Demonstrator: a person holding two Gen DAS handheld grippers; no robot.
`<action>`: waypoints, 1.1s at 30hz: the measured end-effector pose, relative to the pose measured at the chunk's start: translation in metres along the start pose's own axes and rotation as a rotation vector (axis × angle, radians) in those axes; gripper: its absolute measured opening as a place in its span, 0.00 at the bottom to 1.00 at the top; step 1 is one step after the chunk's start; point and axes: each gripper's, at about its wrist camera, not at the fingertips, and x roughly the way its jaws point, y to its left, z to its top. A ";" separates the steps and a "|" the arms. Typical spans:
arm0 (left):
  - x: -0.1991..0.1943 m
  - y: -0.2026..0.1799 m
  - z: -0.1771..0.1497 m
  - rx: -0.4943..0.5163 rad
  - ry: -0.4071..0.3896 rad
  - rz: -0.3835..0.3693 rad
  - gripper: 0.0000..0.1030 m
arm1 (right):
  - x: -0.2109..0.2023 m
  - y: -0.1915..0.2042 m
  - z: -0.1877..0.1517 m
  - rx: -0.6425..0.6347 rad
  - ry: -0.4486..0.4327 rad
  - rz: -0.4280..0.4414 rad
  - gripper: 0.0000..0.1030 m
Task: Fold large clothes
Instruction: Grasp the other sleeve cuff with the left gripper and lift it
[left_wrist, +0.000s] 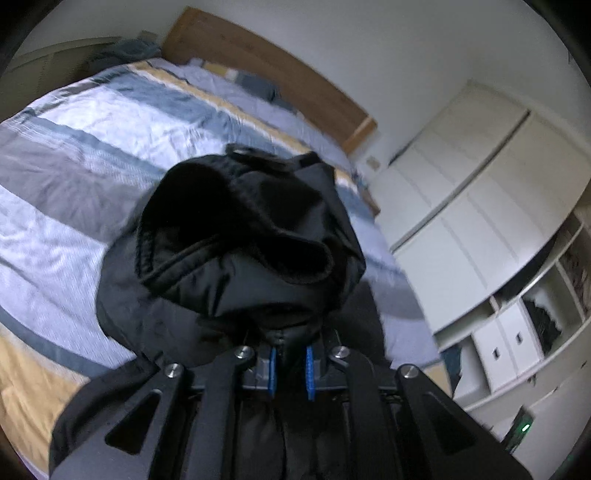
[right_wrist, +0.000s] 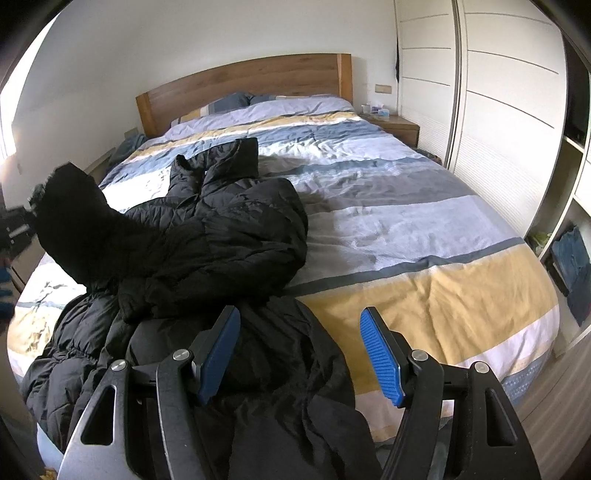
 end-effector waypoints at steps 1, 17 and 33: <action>0.008 -0.002 -0.009 0.011 0.017 0.010 0.10 | 0.001 -0.002 0.000 0.005 0.000 -0.001 0.66; 0.113 0.006 -0.097 0.112 0.256 0.116 0.10 | 0.011 -0.011 -0.006 0.034 0.015 0.007 0.68; 0.125 -0.008 -0.107 0.111 0.331 0.054 0.31 | 0.025 0.018 -0.005 -0.025 0.049 0.040 0.68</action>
